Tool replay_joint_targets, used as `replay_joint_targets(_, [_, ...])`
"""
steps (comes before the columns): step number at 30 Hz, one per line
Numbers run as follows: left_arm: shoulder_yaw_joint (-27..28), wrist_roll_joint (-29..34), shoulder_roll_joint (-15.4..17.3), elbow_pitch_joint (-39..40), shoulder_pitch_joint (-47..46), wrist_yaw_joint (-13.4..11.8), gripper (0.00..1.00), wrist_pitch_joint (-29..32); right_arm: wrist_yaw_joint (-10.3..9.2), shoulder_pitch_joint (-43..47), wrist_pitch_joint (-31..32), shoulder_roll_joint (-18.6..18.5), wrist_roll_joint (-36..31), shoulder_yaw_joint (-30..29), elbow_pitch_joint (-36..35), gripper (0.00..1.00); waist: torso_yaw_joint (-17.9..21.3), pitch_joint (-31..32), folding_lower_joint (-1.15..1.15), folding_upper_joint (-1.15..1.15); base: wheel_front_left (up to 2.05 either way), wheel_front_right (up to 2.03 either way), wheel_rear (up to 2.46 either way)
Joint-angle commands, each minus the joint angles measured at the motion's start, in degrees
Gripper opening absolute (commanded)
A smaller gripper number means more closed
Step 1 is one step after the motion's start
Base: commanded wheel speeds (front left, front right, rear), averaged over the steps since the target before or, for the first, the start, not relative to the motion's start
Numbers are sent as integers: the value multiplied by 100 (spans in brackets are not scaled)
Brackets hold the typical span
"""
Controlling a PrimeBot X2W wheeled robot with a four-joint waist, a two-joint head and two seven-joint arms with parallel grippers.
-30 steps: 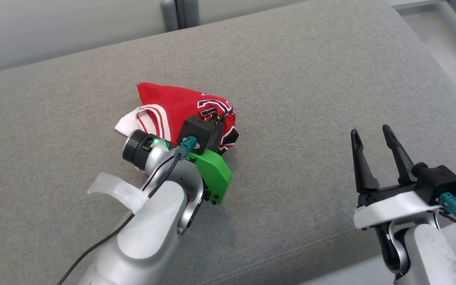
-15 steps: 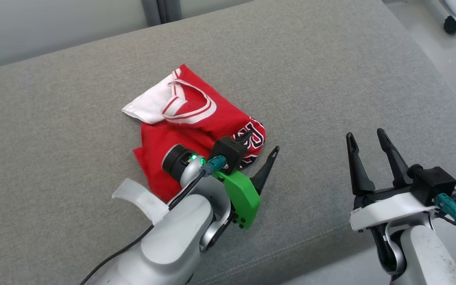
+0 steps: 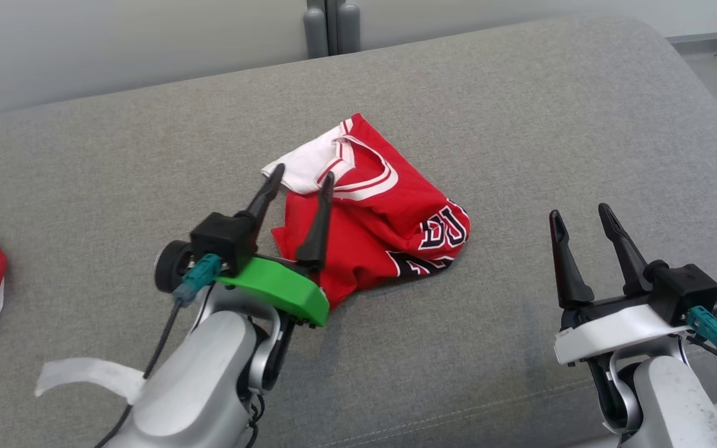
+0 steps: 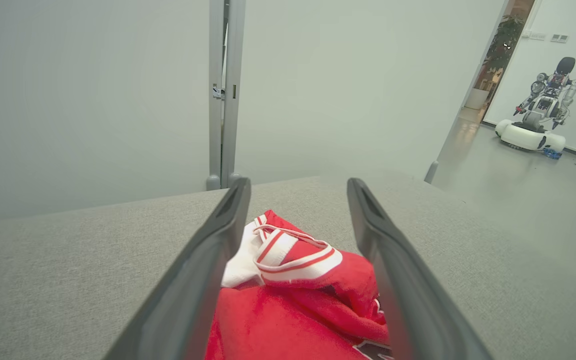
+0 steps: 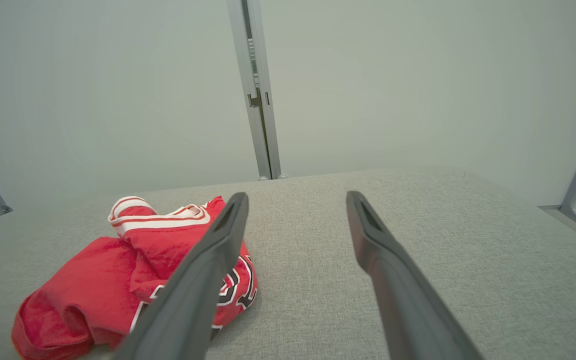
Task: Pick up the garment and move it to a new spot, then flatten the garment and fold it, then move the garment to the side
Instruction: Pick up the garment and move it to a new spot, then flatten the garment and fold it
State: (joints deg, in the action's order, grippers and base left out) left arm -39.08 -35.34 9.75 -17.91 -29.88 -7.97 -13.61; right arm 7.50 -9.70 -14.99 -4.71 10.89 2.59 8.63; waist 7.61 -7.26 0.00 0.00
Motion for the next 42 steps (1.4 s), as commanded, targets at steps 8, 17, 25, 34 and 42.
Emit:
replay_joint_targets(8, [1137,-76,646,674,803,-441,100,-159,-2,121,16,-70,-53,91,91,100,-297,316,0,0,0,0,0])
replay_joint_targets(17, [2220,363,861,1295,1968,-305,100,-158,-2,348,89,-106,-97,200,162,100,-358,639,0,0,0,0,0])
replay_joint_targets(25, [2394,793,903,1490,2684,-269,100,-157,-2,501,169,-149,-142,200,104,100,-379,729,0,0,0,0,0])
replay_joint_targets(34, [2392,911,847,1496,3189,-416,100,-158,-2,703,303,-154,-222,208,60,100,-415,848,0,0,0,0,0])
replay_joint_targets(42, [2370,864,794,1456,3193,-428,100,-158,-2,728,361,-128,-235,184,0,100,-466,846,0,0,0,0,0])
